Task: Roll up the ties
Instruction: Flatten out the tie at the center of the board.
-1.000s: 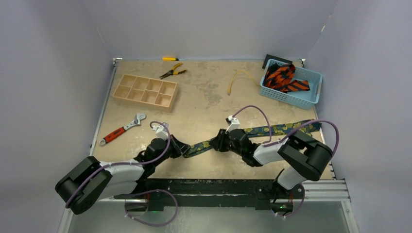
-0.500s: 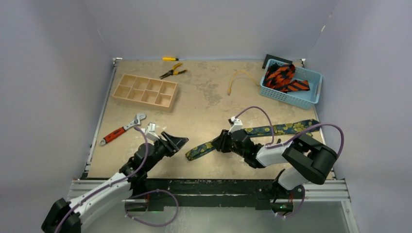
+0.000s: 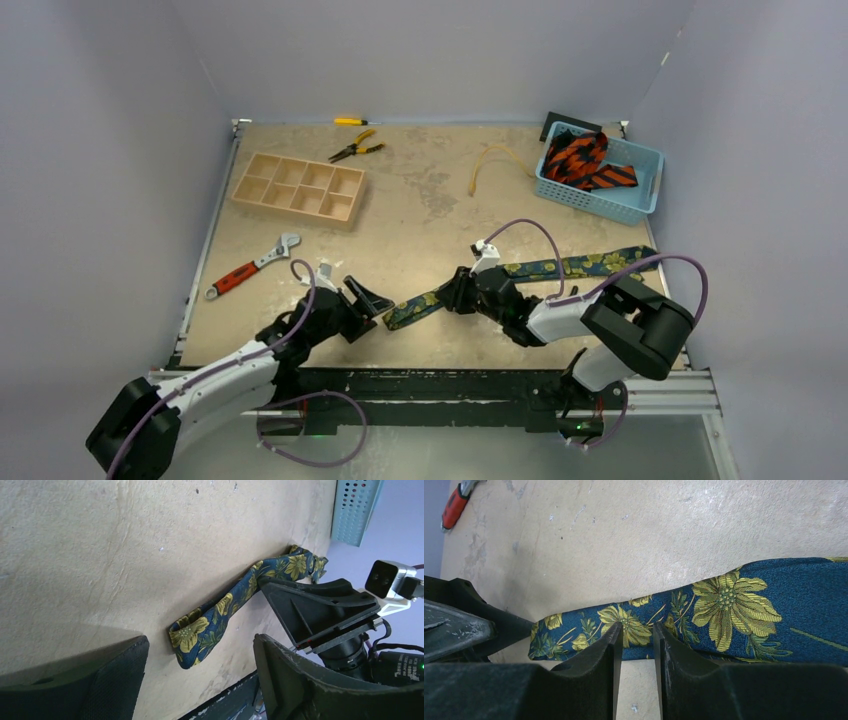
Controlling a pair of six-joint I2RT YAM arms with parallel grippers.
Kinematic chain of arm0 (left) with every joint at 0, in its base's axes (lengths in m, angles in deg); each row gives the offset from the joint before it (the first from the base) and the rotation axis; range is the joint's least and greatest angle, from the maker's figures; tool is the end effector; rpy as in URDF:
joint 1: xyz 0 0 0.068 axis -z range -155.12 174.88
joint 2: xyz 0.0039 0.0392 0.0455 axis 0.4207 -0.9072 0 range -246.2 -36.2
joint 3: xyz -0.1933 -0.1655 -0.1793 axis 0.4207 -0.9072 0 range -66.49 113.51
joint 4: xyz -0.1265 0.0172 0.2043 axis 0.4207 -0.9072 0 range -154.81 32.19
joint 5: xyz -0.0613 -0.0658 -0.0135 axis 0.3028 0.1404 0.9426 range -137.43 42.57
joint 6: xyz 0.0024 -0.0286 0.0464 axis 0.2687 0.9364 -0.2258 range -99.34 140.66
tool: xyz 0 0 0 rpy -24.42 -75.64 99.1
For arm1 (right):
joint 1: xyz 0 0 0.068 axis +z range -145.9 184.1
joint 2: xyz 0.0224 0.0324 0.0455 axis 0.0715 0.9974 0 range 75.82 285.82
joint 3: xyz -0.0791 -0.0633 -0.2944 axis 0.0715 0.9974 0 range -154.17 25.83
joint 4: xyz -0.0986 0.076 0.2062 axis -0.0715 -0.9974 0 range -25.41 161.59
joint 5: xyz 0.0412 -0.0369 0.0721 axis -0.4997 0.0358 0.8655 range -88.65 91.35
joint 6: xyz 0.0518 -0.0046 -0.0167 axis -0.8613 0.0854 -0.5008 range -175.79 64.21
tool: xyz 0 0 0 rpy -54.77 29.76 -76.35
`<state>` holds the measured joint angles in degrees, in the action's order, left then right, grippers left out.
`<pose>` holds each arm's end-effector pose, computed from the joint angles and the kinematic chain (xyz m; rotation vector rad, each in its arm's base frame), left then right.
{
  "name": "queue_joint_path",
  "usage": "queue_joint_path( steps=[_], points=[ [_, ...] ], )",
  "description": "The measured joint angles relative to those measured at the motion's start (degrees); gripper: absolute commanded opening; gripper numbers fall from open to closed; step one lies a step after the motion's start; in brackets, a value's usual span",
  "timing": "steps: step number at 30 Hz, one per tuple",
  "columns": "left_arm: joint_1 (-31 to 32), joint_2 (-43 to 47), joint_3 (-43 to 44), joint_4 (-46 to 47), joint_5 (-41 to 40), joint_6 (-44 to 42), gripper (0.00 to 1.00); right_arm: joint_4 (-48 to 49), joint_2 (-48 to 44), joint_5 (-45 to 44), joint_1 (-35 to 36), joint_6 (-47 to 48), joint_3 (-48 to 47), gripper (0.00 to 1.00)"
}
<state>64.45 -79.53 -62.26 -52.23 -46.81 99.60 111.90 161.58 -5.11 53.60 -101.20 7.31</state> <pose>0.0786 -0.0655 0.1668 -0.8065 2.2752 -1.1210 0.1574 0.1779 0.1840 -0.0024 2.1657 0.8959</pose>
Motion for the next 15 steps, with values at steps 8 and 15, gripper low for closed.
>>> queue_joint_path(
  steps=[8,15],
  points=[
    [0.37,2.51,0.35,-6.84,-0.24,4.09,0.5,0.0,0.0,-0.02,0.0,0.0,0.0,0.33],
    [1.46,-1.49,-0.48,-2.27,-0.79,6.58,0.48,0.11,0.11,-0.02,0.0,0.02,0.0,0.33]
  ],
)
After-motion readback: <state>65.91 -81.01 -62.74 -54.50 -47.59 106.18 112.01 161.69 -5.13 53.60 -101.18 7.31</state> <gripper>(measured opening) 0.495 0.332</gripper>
